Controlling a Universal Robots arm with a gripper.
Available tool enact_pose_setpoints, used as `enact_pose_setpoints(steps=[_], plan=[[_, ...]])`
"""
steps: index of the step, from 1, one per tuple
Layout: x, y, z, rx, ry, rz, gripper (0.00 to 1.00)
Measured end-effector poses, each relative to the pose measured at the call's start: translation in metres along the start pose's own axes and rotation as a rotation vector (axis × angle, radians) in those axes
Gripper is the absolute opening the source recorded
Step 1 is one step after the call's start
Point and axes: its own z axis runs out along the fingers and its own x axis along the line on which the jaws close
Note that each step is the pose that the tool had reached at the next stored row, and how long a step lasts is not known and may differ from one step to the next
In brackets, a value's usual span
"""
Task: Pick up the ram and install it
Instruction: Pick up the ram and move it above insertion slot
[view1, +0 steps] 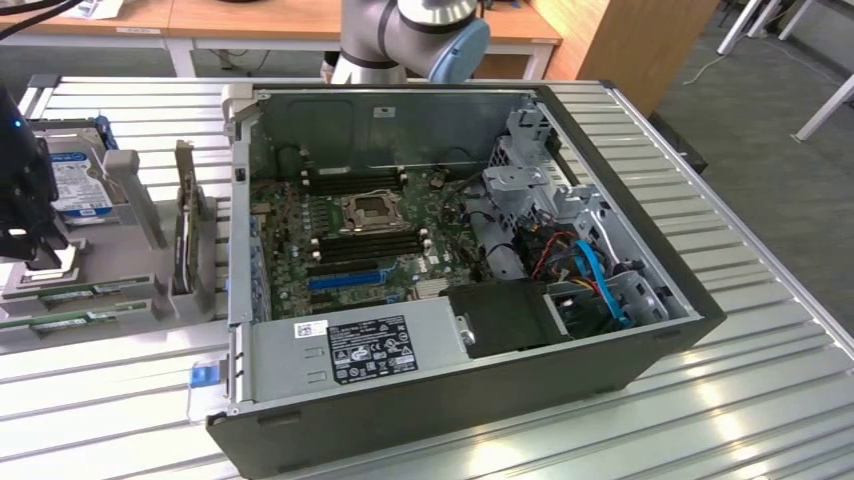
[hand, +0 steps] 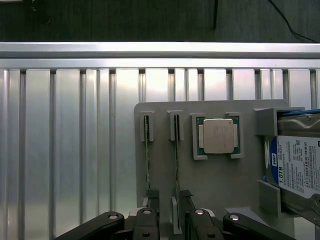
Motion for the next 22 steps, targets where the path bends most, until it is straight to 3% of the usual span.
enact_pose_setpoints(steps=[22], plan=[[0.0002,-0.0004,0.0095,-0.0002,0.0002,0.000,0.29]])
